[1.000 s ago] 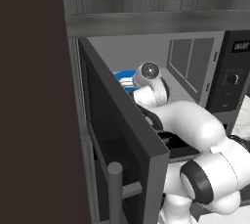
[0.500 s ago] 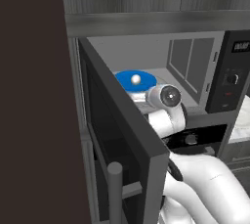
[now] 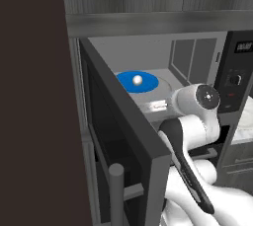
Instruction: Pick the egg from the counter and place it in the microwave.
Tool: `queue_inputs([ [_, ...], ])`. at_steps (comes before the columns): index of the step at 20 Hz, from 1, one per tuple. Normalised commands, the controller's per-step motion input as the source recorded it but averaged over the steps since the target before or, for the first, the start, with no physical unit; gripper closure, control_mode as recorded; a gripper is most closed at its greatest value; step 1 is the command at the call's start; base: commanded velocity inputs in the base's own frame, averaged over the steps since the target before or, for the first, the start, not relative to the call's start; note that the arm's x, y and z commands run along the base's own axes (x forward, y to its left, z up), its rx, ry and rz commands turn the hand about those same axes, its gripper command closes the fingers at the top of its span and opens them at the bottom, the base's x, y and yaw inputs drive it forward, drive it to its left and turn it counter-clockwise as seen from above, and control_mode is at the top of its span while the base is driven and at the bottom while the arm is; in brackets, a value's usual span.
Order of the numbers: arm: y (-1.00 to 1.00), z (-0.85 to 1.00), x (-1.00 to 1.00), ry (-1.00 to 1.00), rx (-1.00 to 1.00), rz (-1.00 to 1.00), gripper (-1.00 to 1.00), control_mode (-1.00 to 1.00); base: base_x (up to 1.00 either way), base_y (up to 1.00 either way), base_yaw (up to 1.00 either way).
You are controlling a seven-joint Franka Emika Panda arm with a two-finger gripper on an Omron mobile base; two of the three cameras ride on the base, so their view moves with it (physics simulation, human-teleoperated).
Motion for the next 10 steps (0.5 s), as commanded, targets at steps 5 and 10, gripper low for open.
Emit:
queue_inputs([
  [5,0.0,0.18,-1.0,0.17,0.0,0.08,-1.0,-1.0,0.0,0.0,0.0],
  [10,-0.04,-0.02,-1.0,0.0,0.0,0.01,-1.0,-1.0,0.0,0.0,0.0],
])
